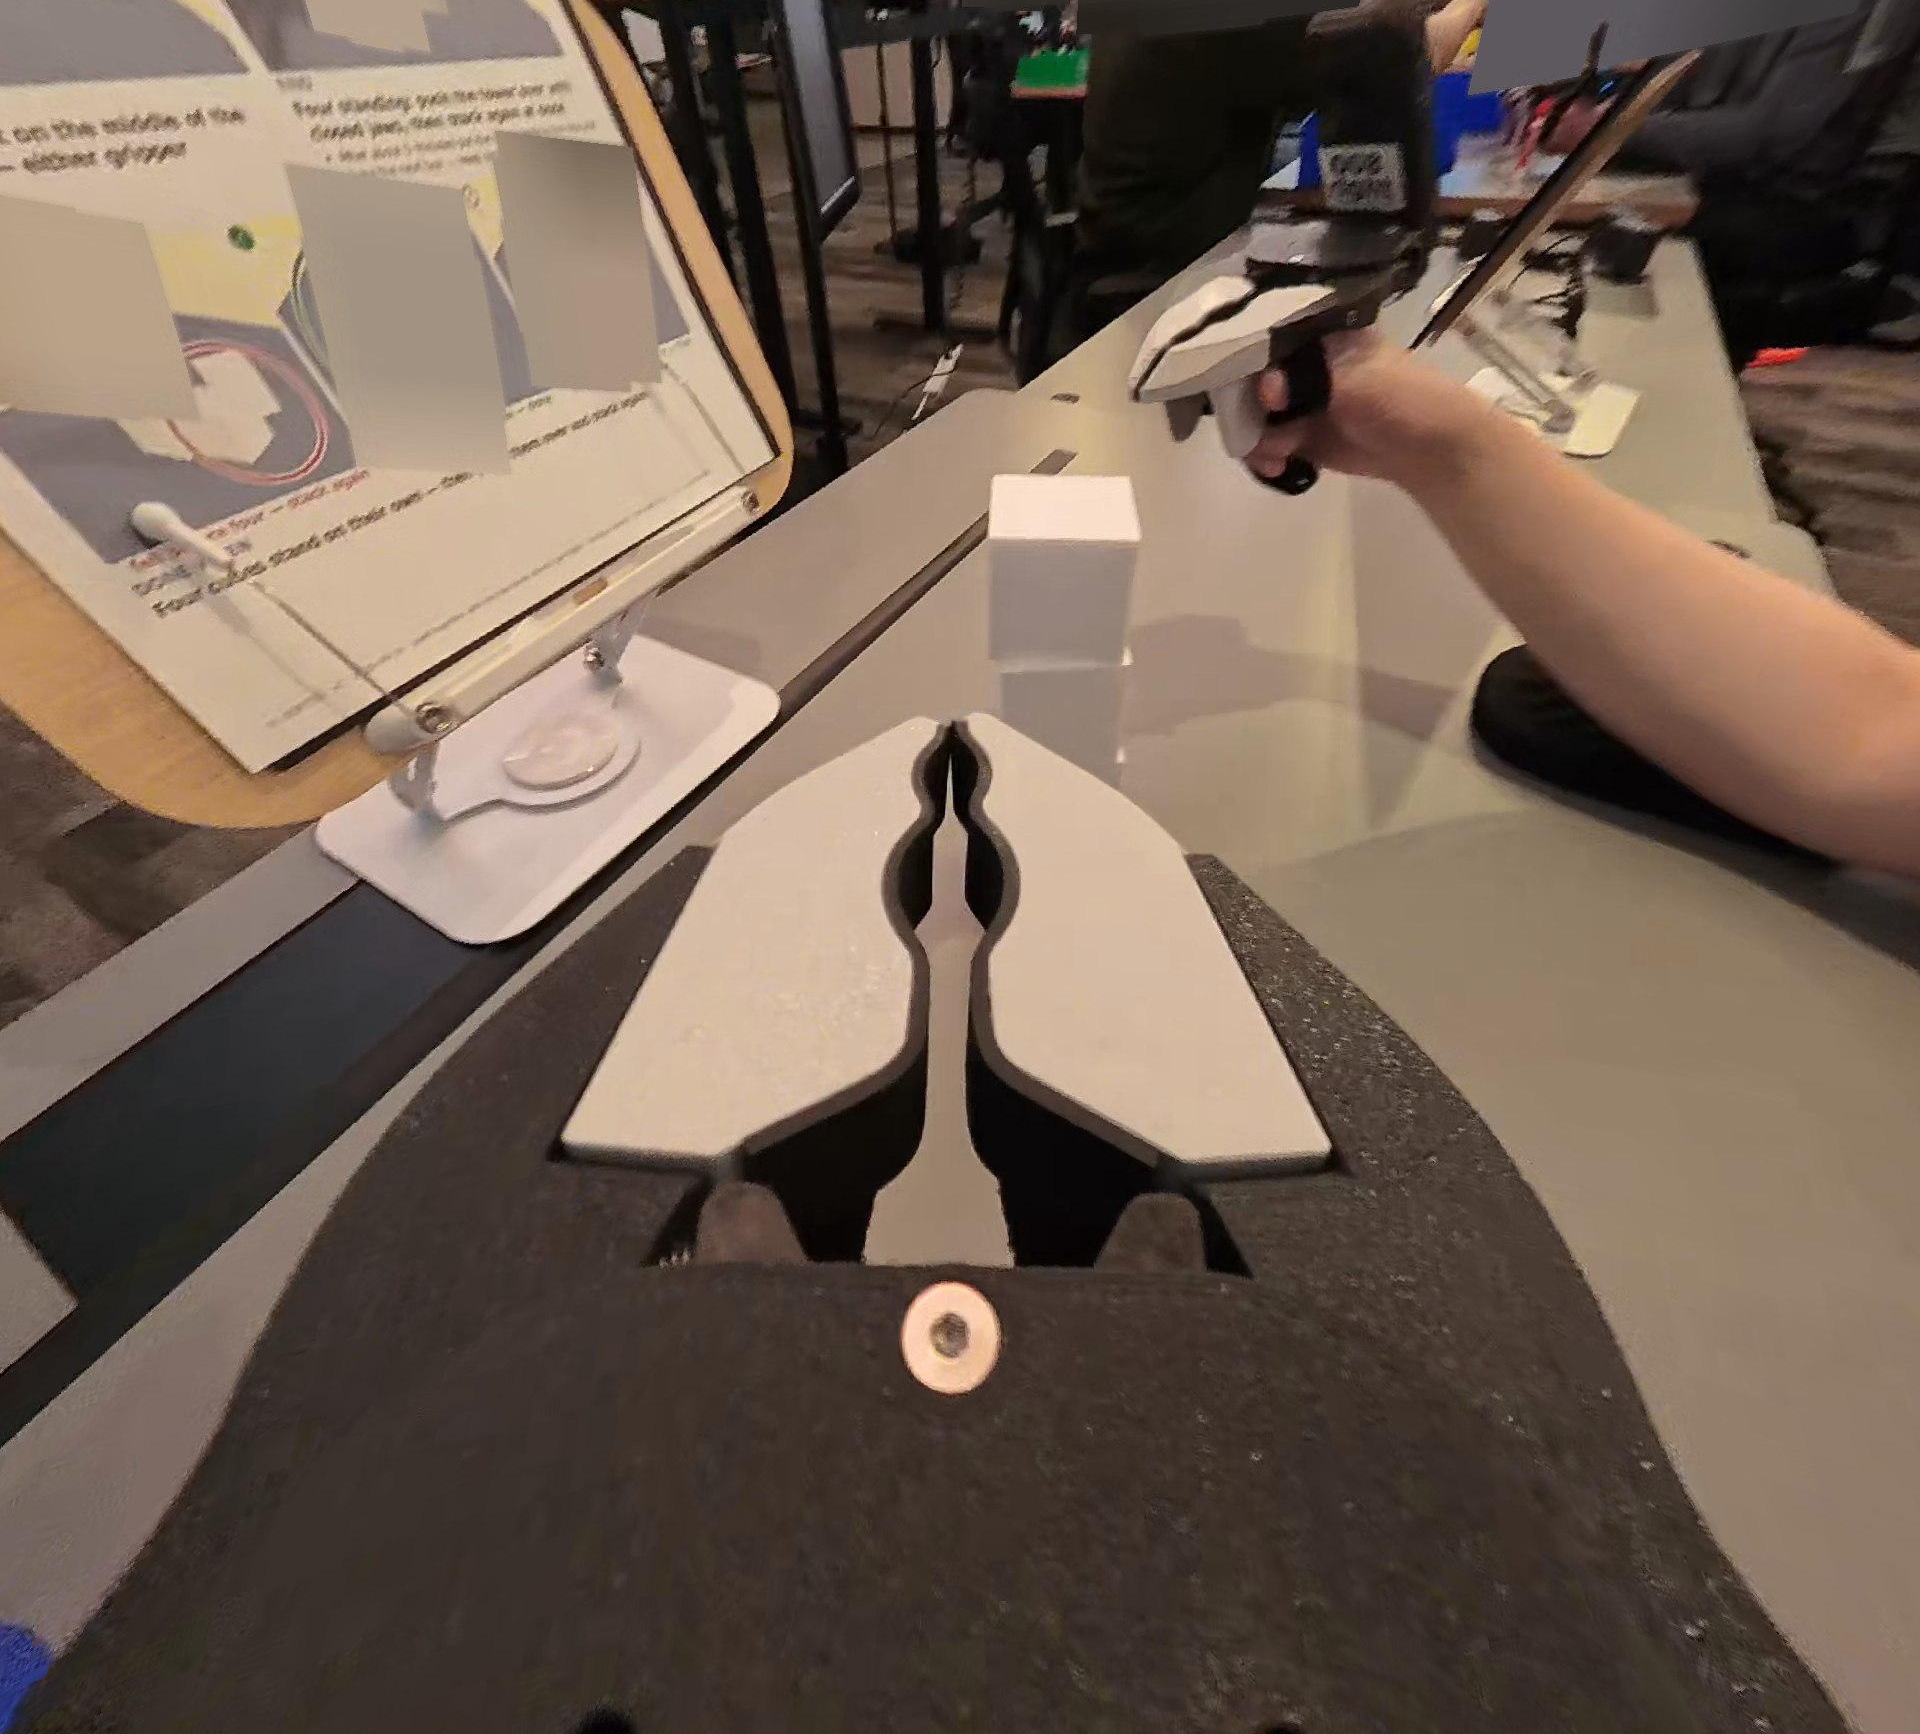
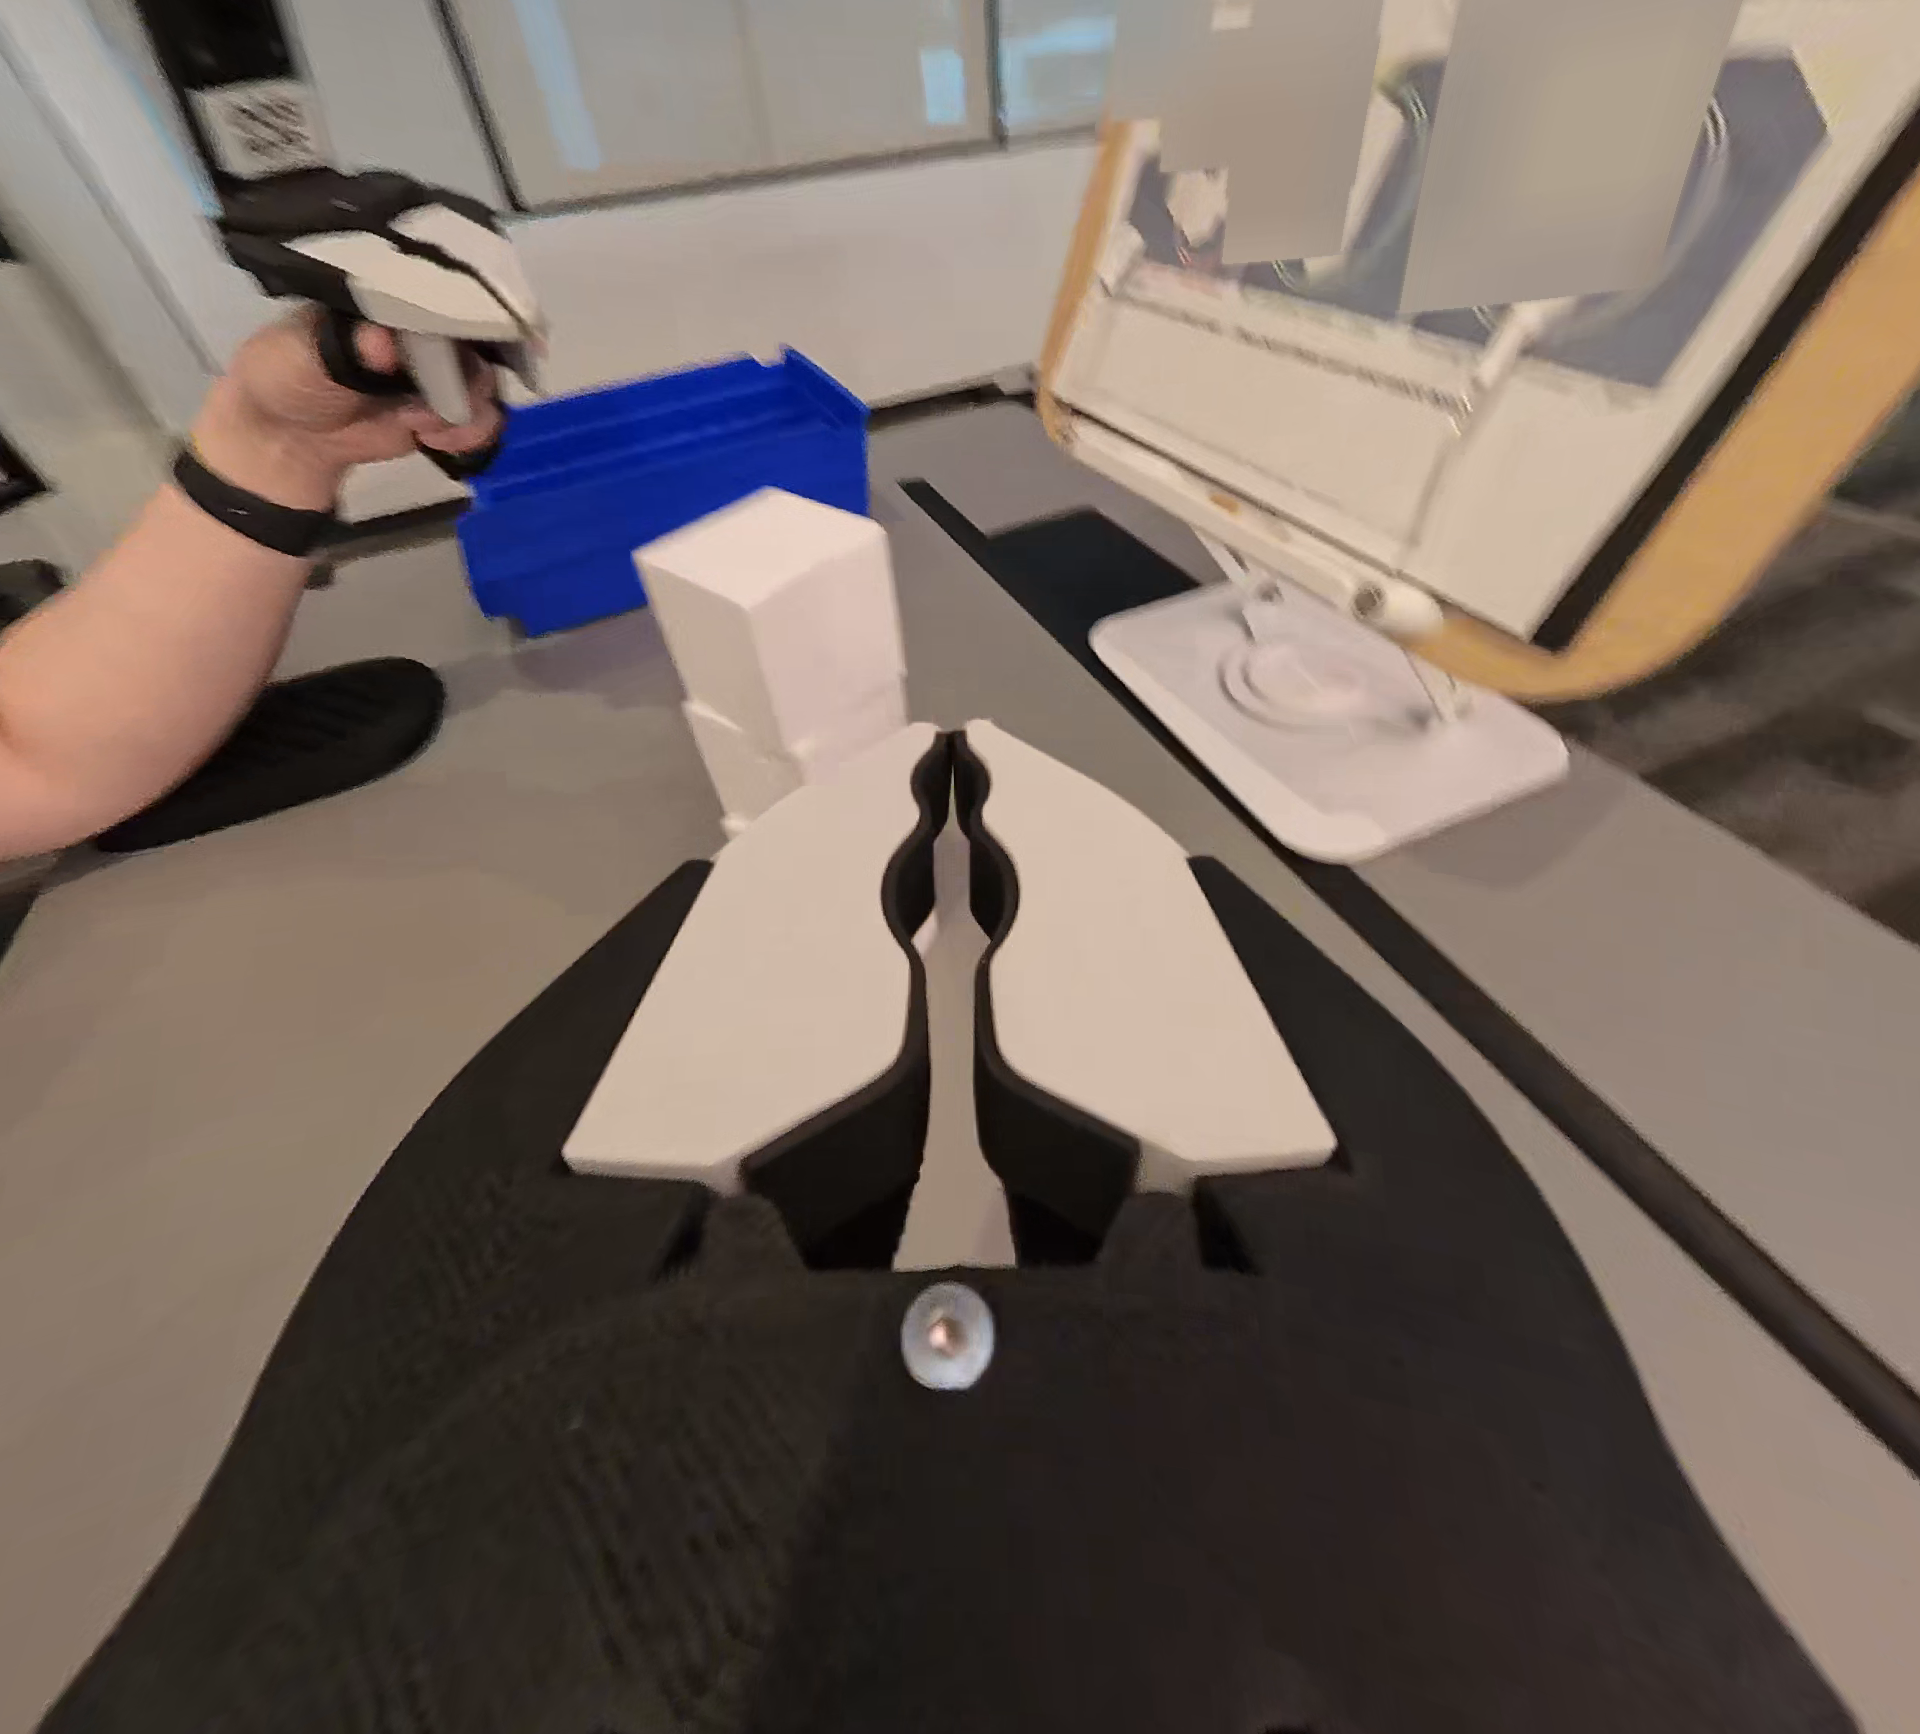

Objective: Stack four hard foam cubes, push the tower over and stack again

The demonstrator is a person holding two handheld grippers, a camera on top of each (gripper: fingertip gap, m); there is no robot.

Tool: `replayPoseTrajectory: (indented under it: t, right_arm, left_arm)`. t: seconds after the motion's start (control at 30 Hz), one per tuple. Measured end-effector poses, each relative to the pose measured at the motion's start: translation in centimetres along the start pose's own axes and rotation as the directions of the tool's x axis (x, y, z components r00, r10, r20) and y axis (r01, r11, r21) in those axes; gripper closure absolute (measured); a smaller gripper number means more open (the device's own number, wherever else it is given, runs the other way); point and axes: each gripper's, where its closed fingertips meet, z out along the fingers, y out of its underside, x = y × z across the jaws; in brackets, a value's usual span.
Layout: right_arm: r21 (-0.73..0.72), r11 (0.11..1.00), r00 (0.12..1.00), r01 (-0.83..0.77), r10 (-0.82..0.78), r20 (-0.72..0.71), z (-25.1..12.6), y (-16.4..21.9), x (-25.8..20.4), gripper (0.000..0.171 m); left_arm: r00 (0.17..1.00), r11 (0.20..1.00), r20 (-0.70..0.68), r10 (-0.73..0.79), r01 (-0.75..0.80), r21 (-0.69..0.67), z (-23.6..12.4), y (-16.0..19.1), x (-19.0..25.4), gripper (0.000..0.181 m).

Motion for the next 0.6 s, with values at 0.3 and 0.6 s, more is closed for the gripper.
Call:
replayPoseTrajectory:
  t: [0.3, 0.6]
  right_arm:
    - [-0.246, 0.968, 0.954, -0.045, -0.032, -0.299, 0.8, 3.6, 2.7, 0.171]
    - [-0.411, 0.835, 0.856, -0.367, 0.130, -0.500, 3.4, 12.3, 5.7, 0.170]
  left_arm:
    - [0.980, 0.974, 0.196, 0.031, 0.014, -0.226, 1.6, 4.9, -3.6, 0.181]
    - [0.905, 0.943, 0.359, 0.228, -0.114, -0.311, -3.3, 2.2, -4.4, 0.181]
